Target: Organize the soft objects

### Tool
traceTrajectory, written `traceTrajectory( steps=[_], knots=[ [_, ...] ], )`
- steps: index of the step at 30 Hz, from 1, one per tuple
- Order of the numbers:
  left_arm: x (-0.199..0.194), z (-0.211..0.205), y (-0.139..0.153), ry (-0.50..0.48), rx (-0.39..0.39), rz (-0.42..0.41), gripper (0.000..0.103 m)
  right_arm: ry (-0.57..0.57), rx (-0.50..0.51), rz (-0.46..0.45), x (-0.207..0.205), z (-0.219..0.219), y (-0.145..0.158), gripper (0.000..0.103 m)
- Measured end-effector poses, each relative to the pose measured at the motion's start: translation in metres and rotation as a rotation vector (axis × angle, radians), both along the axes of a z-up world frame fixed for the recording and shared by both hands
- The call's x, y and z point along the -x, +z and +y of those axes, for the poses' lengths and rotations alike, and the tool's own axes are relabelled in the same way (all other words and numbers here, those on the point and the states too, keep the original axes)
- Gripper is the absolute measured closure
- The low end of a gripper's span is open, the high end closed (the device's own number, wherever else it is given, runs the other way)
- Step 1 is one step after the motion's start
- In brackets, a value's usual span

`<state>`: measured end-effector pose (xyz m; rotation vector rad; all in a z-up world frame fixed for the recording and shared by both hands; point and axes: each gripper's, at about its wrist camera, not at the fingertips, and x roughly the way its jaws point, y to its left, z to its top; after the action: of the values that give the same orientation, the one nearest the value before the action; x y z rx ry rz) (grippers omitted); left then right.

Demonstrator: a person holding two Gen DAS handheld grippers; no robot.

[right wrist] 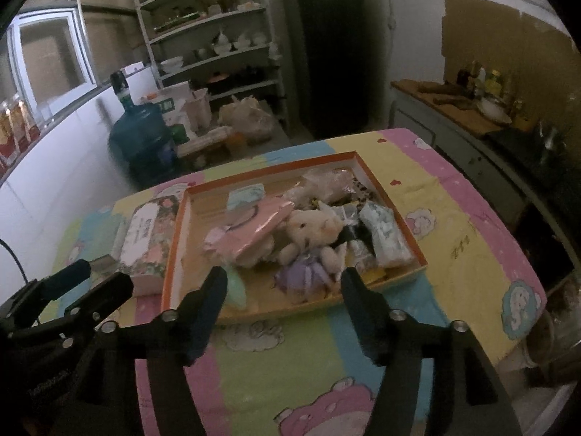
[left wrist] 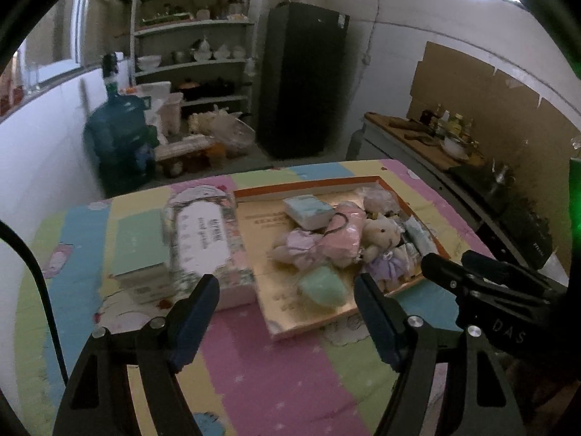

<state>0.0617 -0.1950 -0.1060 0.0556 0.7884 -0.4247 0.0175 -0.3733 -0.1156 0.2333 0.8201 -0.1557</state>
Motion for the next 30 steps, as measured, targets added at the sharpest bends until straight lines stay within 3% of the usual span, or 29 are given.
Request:
traceTrajectory(
  steps=[30],
  knots=[
    [0.098, 0.091, 0.056, 0.193, -0.008, -0.124, 0.028, 0.021, 0.076, -0.179, 0.095, 0.105, 0.069, 0.032]
  ],
)
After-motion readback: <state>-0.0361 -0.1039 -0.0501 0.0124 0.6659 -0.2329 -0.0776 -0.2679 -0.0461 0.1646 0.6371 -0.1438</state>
